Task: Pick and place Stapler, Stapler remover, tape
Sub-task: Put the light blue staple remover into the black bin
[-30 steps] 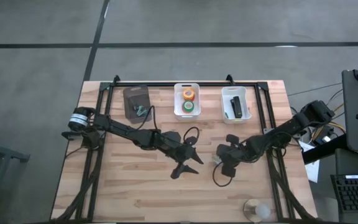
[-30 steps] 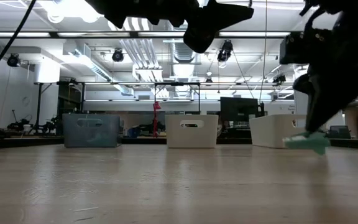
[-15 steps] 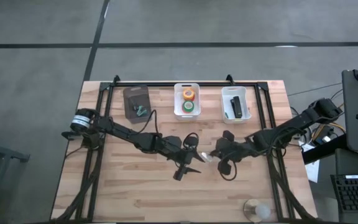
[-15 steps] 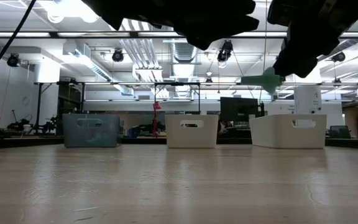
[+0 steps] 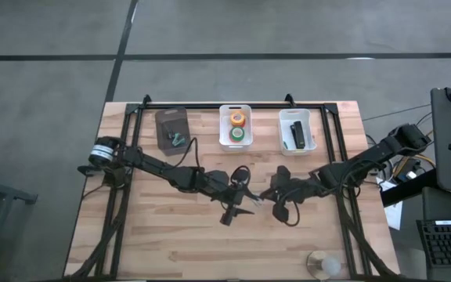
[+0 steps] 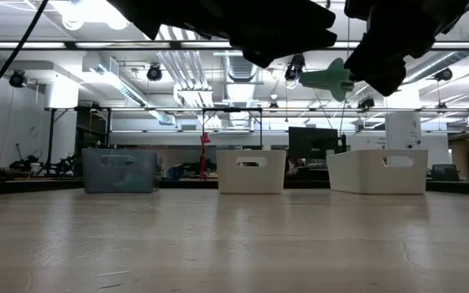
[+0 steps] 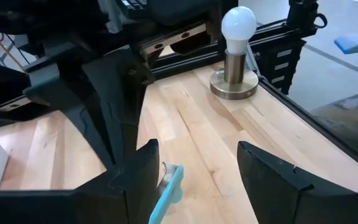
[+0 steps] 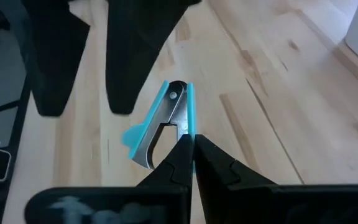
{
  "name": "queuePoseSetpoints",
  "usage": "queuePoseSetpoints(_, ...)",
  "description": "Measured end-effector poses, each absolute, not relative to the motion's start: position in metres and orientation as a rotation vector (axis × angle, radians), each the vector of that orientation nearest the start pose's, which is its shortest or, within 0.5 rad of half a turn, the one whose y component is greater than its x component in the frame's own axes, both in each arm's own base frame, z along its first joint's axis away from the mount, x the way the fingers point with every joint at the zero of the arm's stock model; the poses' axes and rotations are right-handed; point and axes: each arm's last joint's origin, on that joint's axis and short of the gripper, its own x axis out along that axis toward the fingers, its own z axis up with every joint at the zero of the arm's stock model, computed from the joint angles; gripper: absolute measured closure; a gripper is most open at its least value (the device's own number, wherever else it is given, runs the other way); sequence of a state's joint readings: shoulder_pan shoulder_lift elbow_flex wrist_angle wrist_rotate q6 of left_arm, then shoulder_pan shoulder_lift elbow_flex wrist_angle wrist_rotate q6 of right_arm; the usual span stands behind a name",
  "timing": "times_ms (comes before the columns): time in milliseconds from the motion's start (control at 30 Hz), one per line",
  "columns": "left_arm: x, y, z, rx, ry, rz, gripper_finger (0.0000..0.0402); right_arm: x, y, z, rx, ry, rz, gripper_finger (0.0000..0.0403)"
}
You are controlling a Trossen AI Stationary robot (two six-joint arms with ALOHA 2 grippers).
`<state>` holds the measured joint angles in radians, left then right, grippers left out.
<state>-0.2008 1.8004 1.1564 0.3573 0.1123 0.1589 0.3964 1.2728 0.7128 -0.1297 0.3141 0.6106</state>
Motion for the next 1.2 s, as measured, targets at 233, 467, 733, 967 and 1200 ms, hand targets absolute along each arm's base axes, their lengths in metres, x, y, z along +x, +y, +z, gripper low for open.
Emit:
queuePoseSetpoints(233,0.3957,-0.0840,0.2338,0.162,0.266,-0.331,0.0184,0.2430,0.0919,0.2214,0.373,0.577,-0.097,0.0394)
queuePoseSetpoints(467,0.3974,-0.0841,0.2298,0.152,0.274,-0.324,0.0184,0.2446,0.0920,0.2236,0.368,0.552,-0.088,0.0394)
queuePoseSetpoints(733,0.3986,-0.0842,0.2270,0.141,0.279,-0.322,0.0209,0.2450,0.0922,0.2239,0.370,0.548,-0.086,0.0394)
queuePoseSetpoints(967,0.3985,-0.0831,0.2259,0.151,0.291,-0.297,0.0279,0.2450,0.0922,0.2240,0.366,0.546,-0.084,0.0394)
queuePoseSetpoints(1200,0.3985,-0.0826,0.2254,0.179,0.294,-0.284,0.0368,0.2450,0.0921,0.2240,0.366,0.547,-0.085,0.0394)
